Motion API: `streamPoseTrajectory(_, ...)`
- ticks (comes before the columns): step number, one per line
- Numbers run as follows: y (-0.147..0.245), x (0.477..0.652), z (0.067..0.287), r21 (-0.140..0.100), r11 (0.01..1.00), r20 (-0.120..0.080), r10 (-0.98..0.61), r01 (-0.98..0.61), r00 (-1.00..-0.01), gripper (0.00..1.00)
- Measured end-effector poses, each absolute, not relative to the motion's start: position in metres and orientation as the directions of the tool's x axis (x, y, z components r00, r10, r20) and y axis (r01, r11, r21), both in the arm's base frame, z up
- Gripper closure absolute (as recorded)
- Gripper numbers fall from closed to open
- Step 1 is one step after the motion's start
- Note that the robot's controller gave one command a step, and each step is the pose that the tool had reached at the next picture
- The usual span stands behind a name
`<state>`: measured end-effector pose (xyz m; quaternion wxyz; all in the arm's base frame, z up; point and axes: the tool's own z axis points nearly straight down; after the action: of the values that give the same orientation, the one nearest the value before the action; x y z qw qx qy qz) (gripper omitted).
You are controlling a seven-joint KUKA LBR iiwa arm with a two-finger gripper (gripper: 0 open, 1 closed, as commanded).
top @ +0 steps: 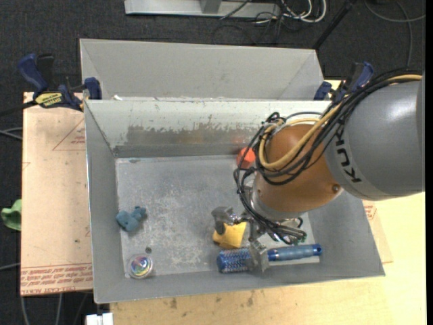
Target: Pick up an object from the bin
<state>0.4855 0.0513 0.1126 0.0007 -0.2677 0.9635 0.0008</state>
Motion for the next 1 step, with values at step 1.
streamPoseTrajectory(1,0.0514,0.4868,0.0768,-0.003,0.794,-0.008,-0.608,-0.608,-0.794,0.0)
